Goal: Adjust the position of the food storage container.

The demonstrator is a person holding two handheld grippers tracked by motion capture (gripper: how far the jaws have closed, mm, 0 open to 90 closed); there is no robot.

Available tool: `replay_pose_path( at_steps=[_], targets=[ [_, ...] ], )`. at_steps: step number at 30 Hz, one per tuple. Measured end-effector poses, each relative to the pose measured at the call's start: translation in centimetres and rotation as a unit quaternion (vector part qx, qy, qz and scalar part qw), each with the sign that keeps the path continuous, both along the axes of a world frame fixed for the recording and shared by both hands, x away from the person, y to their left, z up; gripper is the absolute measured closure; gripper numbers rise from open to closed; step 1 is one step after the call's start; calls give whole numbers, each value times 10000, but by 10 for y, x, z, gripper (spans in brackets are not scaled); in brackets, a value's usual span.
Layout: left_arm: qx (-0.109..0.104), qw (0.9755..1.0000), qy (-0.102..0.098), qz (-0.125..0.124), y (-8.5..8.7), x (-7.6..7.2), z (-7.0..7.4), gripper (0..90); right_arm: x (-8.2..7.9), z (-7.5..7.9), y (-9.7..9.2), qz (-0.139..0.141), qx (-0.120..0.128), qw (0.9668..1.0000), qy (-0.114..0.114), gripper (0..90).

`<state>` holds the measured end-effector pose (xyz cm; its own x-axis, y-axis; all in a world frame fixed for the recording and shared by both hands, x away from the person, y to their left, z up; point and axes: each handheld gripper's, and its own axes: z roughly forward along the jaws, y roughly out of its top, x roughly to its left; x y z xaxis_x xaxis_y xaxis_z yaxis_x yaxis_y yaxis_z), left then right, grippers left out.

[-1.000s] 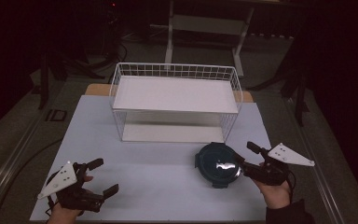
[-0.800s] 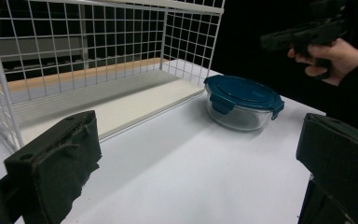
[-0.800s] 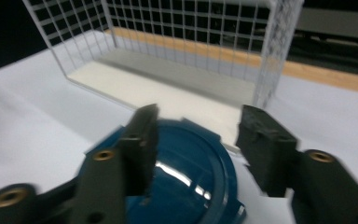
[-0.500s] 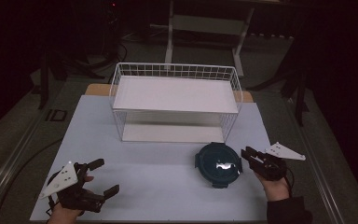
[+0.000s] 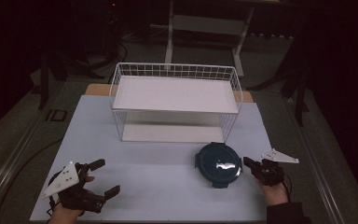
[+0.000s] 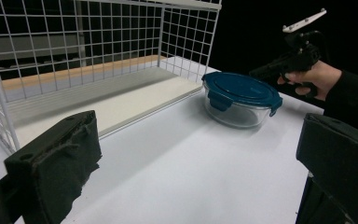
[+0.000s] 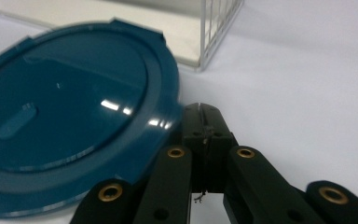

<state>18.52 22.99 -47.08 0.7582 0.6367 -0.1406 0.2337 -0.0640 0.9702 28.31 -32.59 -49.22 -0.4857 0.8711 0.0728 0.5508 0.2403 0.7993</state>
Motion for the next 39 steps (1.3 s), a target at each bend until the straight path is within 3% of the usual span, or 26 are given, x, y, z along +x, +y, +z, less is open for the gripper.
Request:
replay_pose_path(
  at_steps=[3, 15, 39],
  targets=[
    [4, 10000, 1, -1, 0, 0, 0, 0, -2, -4, 2, 91, 25, 9999, 104, 900],
    [40, 10000, 18, -28, -3, 1, -1, 0, 0, -4, 9, 72, 65, 9998, 157, 900],
    [55, 10000, 32, -61, -4, 1, -2, 0, 11, -3, 64, 707, 117, 9973, 181, 900]
  ],
)
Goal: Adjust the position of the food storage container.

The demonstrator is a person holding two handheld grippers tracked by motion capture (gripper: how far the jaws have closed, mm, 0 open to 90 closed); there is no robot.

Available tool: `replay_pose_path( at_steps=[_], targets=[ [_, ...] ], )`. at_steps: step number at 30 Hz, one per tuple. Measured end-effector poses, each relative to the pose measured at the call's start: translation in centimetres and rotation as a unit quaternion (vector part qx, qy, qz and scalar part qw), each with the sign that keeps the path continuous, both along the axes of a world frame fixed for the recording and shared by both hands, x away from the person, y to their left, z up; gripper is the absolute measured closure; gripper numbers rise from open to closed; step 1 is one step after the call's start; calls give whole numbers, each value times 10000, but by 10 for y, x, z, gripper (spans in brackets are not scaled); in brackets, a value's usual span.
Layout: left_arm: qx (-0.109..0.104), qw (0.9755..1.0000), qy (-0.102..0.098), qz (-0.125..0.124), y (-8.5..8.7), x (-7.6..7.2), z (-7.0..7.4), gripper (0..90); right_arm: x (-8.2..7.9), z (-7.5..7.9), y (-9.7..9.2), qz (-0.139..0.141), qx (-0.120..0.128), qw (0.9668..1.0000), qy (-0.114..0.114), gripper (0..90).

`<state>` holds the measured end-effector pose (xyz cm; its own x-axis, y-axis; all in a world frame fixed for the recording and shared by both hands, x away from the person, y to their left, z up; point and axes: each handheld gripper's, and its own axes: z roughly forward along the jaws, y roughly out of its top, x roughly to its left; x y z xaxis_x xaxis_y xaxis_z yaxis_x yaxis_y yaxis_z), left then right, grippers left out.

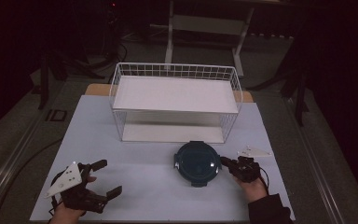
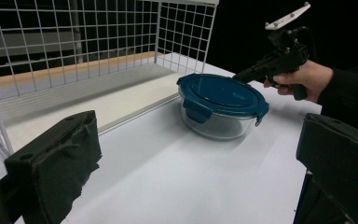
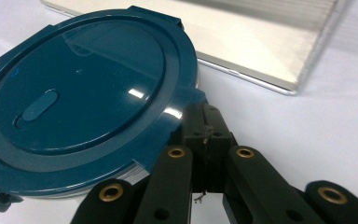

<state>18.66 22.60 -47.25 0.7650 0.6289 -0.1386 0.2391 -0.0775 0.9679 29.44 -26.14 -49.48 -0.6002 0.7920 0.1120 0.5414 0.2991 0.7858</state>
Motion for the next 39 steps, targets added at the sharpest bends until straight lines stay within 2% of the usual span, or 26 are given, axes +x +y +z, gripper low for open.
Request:
replay_pose_path(
  at_steps=[23, 30, 33, 36, 39],
  targets=[
    [40, 10000, 0, -61, -1, 0, -1, 0, 5, 2, 42, 483, 80, 9988, -26, 900],
    [39, 10000, -8, -60, 0, -1, 0, 0, 3, 4, 40, 556, 76, 9984, -60, 900],
    [33, 10000, -9, -59, 1, -1, 0, 0, 4, -1, 38, 561, 82, 9984, 84, 900],
    [29, 10000, -16, -58, 0, -1, 0, 0, 4, -2, 39, 568, 40, 9983, 80, 900],
    [51, 10000, -9, -70, 0, -1, 0, 0, 3, -2, 39, 519, 118, 9985, 97, 900]
  ],
)
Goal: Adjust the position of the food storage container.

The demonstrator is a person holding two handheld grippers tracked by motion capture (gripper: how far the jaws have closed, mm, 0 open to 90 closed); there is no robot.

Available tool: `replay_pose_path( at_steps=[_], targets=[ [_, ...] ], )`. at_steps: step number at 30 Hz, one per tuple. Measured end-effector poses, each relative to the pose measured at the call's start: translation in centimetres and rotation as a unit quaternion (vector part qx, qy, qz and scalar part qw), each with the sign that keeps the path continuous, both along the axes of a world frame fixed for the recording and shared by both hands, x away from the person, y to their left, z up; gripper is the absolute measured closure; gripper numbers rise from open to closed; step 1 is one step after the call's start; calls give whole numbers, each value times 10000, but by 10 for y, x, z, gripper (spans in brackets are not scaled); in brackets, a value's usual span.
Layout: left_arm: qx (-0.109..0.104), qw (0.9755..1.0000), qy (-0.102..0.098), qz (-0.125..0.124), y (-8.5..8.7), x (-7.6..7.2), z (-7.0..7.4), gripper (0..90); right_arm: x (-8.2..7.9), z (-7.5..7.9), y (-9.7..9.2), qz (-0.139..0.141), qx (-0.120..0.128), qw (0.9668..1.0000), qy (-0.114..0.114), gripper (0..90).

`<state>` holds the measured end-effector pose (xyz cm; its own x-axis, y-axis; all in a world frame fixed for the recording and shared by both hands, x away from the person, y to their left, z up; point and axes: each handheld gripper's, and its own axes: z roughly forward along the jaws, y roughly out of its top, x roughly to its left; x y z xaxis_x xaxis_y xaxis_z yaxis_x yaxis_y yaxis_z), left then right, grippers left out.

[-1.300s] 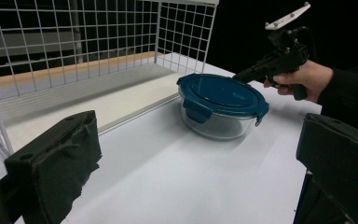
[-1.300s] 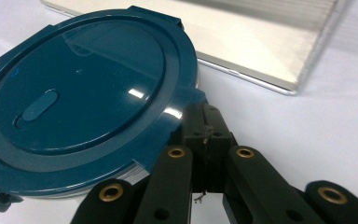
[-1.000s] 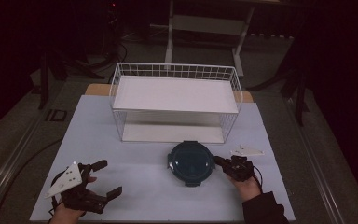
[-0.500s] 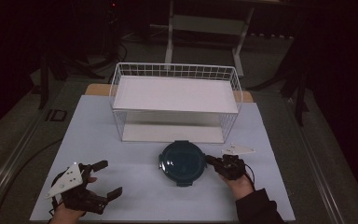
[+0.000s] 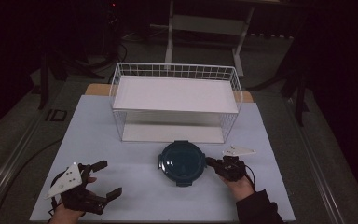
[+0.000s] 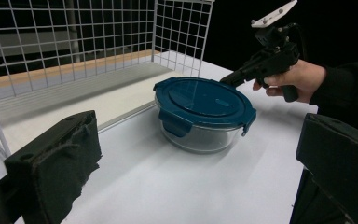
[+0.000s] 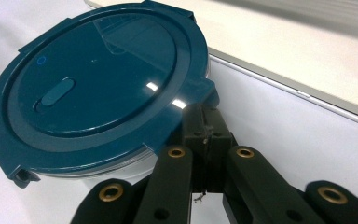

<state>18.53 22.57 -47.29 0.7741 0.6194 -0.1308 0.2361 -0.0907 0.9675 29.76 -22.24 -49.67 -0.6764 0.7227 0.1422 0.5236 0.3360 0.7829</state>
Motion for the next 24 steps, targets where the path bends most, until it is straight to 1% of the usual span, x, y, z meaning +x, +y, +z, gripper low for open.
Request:
replay_pose_path(
  at_steps=[4, 6, 15, 21, 24],
  targets=[
    [10, 10000, 7, -15, -1, 0, 0, 0, -1, 0, 0, -2, 60, 10000, 23, 900],
    [13, 10000, 7, -28, -2, 0, 0, 0, -1, 0, 1, 23, 105, 9999, 74, 900],
    [9, 10000, 19, -40, -2, 1, -1, 0, -4, -1, 12, 165, 126, 9998, 65, 900],
    [11, 10000, 25, -51, -2, 1, -1, 0, -1, -1, 20, 300, 173, 9994, 59, 900],
    [13, 10000, 34, -59, -3, 1, -1, 0, 0, -1, 24, 318, 174, 9993, 71, 900]
  ],
)
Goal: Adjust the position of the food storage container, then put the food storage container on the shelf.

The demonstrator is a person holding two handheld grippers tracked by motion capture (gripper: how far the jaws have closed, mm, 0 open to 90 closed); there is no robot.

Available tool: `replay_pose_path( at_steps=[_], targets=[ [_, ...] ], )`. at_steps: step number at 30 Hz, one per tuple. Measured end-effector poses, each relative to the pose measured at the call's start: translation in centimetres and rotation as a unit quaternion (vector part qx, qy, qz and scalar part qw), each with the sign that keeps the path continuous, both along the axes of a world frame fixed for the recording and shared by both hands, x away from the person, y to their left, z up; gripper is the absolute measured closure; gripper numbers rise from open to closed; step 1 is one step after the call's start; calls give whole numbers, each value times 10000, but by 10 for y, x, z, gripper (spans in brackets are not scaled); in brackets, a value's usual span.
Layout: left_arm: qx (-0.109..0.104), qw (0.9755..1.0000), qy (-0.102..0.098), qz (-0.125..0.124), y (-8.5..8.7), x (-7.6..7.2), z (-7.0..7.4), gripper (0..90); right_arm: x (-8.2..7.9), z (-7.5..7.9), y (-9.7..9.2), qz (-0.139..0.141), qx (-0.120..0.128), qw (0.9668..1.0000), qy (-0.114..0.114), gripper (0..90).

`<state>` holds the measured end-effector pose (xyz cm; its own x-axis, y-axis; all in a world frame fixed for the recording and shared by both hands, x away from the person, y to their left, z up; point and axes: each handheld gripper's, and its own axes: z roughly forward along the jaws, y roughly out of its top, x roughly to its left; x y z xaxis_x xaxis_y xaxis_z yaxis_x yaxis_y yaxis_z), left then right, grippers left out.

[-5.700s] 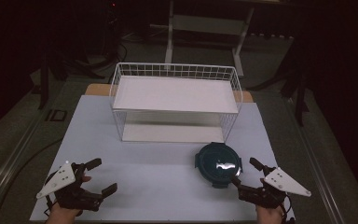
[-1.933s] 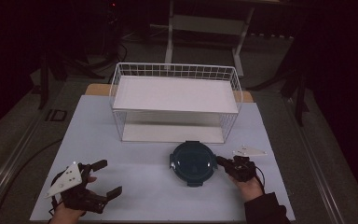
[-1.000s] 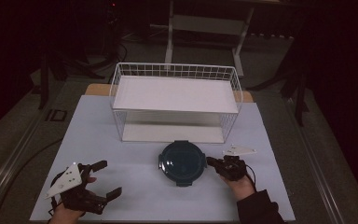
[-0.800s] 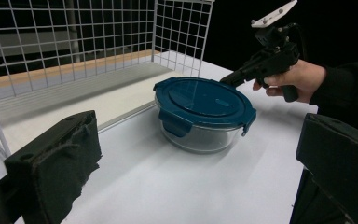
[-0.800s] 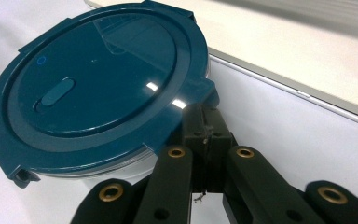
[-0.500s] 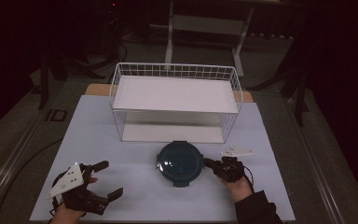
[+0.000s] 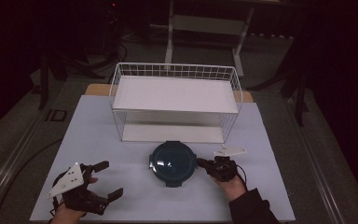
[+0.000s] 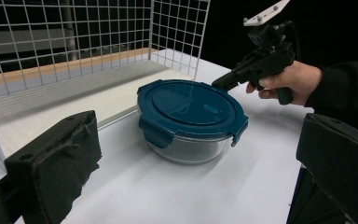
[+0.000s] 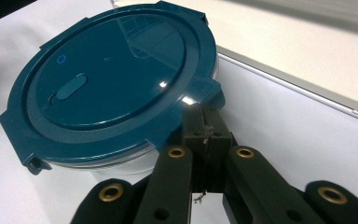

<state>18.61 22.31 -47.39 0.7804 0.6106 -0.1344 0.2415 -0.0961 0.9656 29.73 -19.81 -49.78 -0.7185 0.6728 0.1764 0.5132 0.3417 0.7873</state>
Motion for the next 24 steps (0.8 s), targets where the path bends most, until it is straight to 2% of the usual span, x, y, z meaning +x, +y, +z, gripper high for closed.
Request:
replay_pose_path(
  at_steps=[6, 9, 16, 19, 24],
  targets=[
    [1, 10000, 7, -19, -1, 0, 0, 0, 0, 1, 1, 25, 29, 10000, -40, 900],
    [0, 10000, 17, -11, -1, 0, 0, 0, -6, 10, -1, -6, 35, 9997, -259, 900],
    [104, 9998, 37, -165, -8, 3, 2, 0, -13, 19, -8, -2, 232, 9988, -427, 840],
    [85, 9996, 46, -248, -12, 6, 6, 0, -16, 26, -11, 134, 375, 9982, -451, 768],
    [107, 9991, 67, -395, -19, 10, 19, 0, -23, 38, -12, 171, 582, 9957, -705, 505]
  ],
)
